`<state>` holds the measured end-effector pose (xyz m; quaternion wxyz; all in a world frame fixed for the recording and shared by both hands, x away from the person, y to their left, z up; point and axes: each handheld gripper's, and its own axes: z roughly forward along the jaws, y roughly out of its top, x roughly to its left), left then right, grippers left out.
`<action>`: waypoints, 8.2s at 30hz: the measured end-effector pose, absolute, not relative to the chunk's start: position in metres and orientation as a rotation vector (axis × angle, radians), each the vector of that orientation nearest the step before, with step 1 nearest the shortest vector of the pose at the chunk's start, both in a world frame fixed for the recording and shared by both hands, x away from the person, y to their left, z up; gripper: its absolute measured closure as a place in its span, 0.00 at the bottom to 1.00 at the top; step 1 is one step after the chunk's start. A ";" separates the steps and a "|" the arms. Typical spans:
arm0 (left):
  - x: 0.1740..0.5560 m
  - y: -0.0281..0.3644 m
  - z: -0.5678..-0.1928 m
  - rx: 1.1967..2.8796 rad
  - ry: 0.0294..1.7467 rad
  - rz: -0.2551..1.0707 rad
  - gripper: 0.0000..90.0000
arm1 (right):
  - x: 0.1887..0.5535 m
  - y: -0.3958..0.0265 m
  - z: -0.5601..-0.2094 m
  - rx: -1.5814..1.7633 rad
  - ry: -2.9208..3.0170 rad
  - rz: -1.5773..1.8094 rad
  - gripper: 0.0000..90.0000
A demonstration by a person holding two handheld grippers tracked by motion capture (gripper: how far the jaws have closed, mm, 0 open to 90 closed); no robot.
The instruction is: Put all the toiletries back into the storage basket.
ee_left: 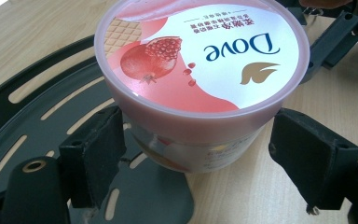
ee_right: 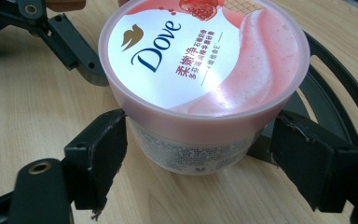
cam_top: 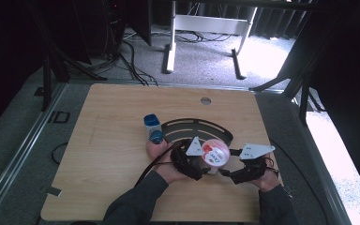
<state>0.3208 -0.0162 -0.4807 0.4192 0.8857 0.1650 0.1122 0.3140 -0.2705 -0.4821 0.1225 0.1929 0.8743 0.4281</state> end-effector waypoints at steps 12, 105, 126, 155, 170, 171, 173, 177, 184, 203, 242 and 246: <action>0.329 -0.019 -0.480 2.214 0.440 0.300 0.21 | 0.326 -0.271 -0.480 0.557 2.558 1.237 0.21; 0.396 -0.052 -0.486 2.169 0.631 0.351 0.19 | 0.405 -0.283 -0.475 0.664 2.586 1.118 0.22; 0.412 -0.055 -0.498 2.186 0.681 0.341 0.19 | 0.422 -0.277 -0.484 0.716 2.604 1.053 0.22; 0.424 -0.065 -0.512 2.254 0.693 0.304 0.19 | 0.431 -0.279 -0.502 0.773 2.639 0.982 0.22; 0.424 -0.069 -0.521 2.281 0.669 0.309 0.20 | 0.427 -0.279 -0.508 0.760 2.652 0.906 0.23; 0.423 -0.069 -0.521 2.282 0.667 0.310 0.20 | 0.427 -0.279 -0.508 0.759 2.652 0.905 0.24; 0.423 -0.069 -0.521 2.283 0.663 0.310 0.20 | 0.427 -0.279 -0.506 0.749 2.655 0.891 0.25; 0.423 -0.069 -0.521 2.286 0.655 0.313 0.21 | 0.427 -0.280 -0.506 0.751 2.665 0.882 0.27; 0.422 -0.067 -0.522 2.288 0.650 0.332 0.26 | 0.422 -0.286 -0.502 0.744 2.621 0.900 0.29; 0.418 -0.063 -0.523 2.271 0.646 0.353 0.38 | 0.423 -0.303 -0.527 0.862 2.645 0.938 0.30; 0.330 0.019 -0.498 2.184 0.604 0.175 0.79 | 0.292 -0.300 -0.539 1.000 2.468 1.017 0.68; 0.324 0.033 -0.498 2.166 0.621 0.170 0.89 | 0.290 -0.300 -0.545 1.037 2.445 1.025 0.66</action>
